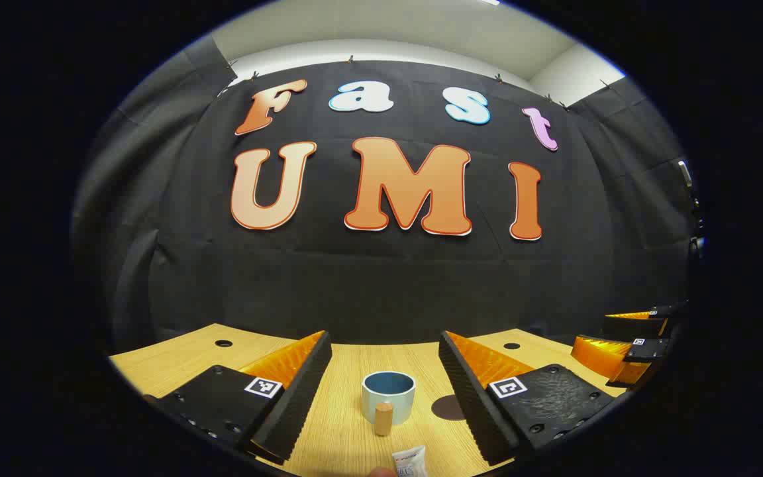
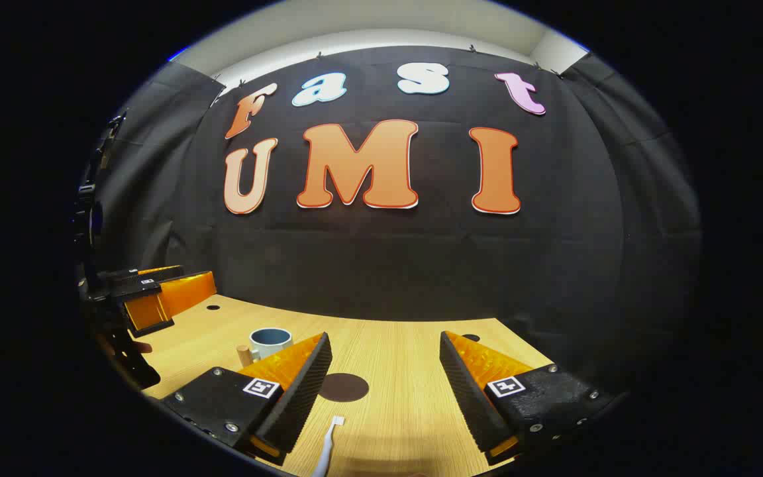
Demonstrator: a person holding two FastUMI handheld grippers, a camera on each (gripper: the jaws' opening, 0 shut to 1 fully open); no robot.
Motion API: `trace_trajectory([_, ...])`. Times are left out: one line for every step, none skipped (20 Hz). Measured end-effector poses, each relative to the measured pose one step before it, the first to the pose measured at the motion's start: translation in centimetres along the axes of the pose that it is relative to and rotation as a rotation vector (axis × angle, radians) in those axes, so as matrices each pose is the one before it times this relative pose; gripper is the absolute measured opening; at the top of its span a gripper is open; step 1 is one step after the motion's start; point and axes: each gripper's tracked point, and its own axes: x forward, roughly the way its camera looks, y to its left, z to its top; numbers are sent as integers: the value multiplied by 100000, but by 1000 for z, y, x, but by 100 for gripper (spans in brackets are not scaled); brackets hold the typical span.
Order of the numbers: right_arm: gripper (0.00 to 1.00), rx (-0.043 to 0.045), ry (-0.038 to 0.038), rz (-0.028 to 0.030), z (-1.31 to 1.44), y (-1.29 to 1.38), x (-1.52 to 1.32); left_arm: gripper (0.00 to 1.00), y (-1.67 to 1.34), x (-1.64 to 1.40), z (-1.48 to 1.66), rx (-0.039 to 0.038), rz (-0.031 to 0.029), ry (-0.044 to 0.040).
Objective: Put the toothbrush and toothpaste on the desktop into the cup, then pick up the cup and place it on the coaster on the desktop.
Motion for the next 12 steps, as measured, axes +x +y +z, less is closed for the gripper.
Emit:
trace_trajectory([98,-120,-83,148,48,19,55,97,71,21,-47,148,-48,-19])
trace_trajectory([98,-178,-101,224,-39,84,-26,98,-4,33,148,197,263,-83])
trace_trajectory([98,33,217,-93,-69,-3,-17,98,190,-80,57,221,333,-242])
trace_trajectory([98,186,210,332,-52,17,21,98,7,-3,178,377,82,35])
trace_trajectory([98,428,285,-4,-28,-23,-44,98,-105,29,-135,235,-39,13])
trace_trajectory([98,296,2,393,-8,45,-49,98,-138,-94,114,-10,-338,-239])
trace_trajectory([98,33,13,-224,123,-36,-3,98,-85,34,168,43,-233,-185])
trace_trajectory([98,-359,-157,-127,-110,-107,75,97,-148,76,81,-394,-570,-201])
trace_trajectory([98,-553,511,-286,-132,-70,9,97,-350,-4,-135,-1034,-1569,-132])
trace_trajectory([98,-176,723,-406,-297,-172,34,97,-156,105,-241,-585,-138,1122])
trace_trajectory([98,53,151,-17,-87,29,-6,98,211,39,-416,-442,151,730])
trace_trajectory([98,-39,276,124,-37,25,-75,98,-13,-27,-23,-462,224,489])
